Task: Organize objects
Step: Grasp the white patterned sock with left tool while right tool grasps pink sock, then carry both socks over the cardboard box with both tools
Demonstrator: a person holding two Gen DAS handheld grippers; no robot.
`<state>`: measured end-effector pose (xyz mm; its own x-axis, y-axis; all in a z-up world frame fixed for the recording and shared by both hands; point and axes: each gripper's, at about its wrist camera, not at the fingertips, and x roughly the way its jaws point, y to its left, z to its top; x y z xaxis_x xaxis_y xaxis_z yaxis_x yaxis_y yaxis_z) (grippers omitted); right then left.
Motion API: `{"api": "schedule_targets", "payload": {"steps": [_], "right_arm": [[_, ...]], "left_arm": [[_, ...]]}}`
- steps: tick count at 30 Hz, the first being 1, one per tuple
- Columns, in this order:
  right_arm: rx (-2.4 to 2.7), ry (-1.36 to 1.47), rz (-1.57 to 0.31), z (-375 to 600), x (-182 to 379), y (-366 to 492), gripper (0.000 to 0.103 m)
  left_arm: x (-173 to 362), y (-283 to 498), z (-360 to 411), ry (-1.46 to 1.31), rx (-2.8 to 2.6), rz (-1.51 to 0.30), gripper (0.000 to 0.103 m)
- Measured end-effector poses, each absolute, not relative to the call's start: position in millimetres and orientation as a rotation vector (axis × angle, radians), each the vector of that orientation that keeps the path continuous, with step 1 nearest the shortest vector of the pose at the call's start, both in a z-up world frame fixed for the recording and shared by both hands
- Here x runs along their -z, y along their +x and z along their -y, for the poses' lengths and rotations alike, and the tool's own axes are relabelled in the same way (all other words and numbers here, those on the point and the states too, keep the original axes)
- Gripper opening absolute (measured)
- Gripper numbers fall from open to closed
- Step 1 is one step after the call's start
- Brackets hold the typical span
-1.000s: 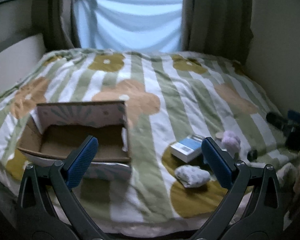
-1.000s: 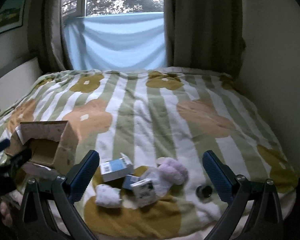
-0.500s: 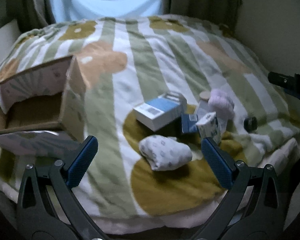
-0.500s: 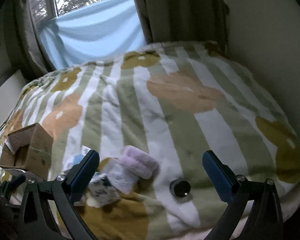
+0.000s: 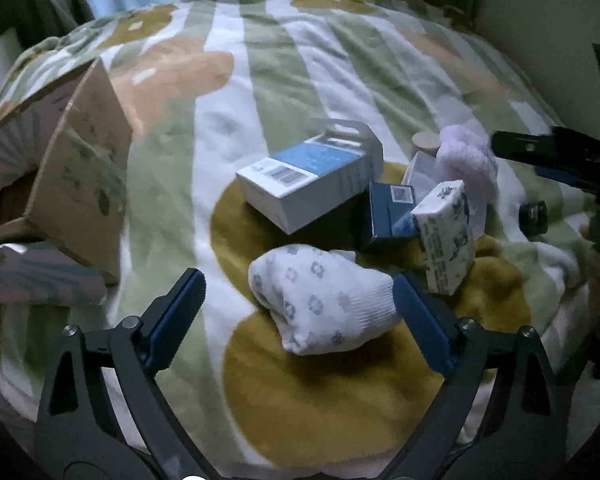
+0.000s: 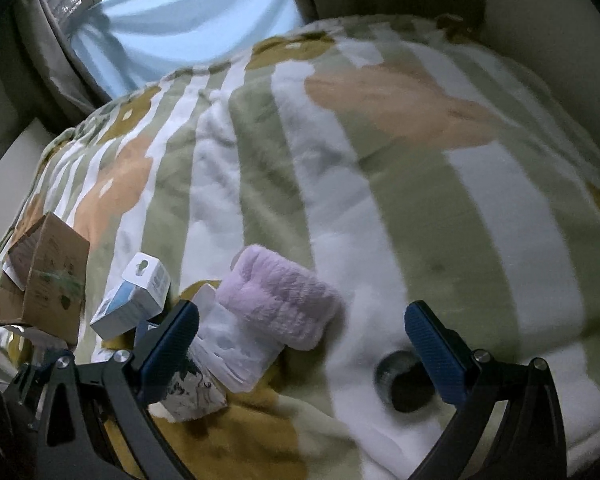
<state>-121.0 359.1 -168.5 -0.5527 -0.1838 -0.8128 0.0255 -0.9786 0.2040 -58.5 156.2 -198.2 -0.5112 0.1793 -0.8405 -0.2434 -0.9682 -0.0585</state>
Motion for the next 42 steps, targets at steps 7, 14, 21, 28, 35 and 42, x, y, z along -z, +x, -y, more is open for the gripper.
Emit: {"api": "schedule_targets", "payload": {"steps": [7, 14, 21, 28, 35, 42], "right_arm": [[2.595, 1.472, 0.223, -340.9, 194.1, -141.5, 0.102], [2.574, 1.497, 0.277, -344.3, 204.6, -151.5, 0.095], [2.544, 1.51, 0.296, -344.6, 210.5, -153.3, 0.083], [2.55, 1.497, 0.321, -347.0, 207.9, -149.7, 0.062], [2.561, 1.464, 0.352, -351.0, 198.0, -142.2, 0.054], [2.603, 1.402, 0.336, -347.8, 172.4, -129.4, 0.054]], "left_arm": [[206.4, -63.2, -167.2, -1.405, -2.517, -0.137, 0.091], [211.8, -64.5, -175.6, -1.401, -2.496, -0.129, 0.074], [210.0, -62.3, -170.7, -1.392, -2.504, -0.082, 0.069], [205.0, -56.1, -169.9, -1.373, -2.512, -0.087, 0.067], [192.1, -47.4, -161.4, -1.348, -2.533, -0.069, 0.067], [170.5, -38.3, -147.3, -1.289, -2.563, -0.022, 0.067]]}}
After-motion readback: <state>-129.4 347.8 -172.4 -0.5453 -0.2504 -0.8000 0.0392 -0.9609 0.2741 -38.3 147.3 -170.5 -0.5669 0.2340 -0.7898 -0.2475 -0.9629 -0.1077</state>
